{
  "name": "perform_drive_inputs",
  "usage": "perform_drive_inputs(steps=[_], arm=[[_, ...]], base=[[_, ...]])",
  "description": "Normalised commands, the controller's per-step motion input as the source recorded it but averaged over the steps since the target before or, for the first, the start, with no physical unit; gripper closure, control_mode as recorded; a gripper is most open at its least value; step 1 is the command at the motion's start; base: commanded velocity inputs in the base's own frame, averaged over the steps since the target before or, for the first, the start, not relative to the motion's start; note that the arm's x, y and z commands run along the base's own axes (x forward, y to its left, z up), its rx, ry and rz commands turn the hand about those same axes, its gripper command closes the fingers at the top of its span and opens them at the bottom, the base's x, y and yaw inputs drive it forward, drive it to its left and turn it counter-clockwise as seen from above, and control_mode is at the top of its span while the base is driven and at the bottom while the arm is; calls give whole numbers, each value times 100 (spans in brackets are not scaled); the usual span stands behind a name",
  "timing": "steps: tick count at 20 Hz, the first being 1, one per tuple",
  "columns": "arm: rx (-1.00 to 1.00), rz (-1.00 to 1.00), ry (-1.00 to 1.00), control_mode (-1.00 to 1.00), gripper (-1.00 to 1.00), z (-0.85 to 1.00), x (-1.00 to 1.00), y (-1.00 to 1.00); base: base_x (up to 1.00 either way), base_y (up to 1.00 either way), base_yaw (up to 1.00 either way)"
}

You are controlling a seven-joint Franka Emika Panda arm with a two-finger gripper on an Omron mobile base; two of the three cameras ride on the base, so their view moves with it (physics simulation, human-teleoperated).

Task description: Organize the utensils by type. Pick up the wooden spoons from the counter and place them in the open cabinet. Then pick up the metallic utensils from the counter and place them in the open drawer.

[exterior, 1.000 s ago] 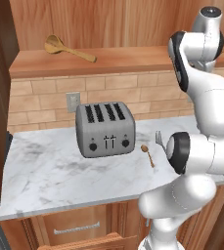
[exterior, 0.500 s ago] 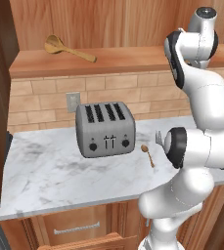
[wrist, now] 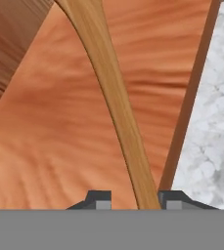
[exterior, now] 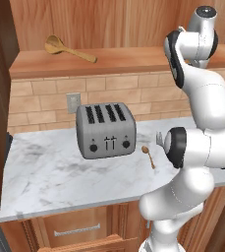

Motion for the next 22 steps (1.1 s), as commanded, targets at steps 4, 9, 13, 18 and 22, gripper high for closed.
perform_drive_inputs(steps=[4, 9, 13, 18, 22], arm=[[0, 0, -3, -100, 100, 0, 30, 0], [0, 0, -6, -100, 100, 0, 20, 0], [0, 0, -6, -100, 100, 6, 4, 0], [0, 0, -9, -100, -100, 0, 9, 0], [0, 0, -6, -100, -100, 1, 2, 0]], base=[[0, 0, 0], [0, 0, 0], [0, 0, 0], [0, 0, 0], [0, 0, 0]])
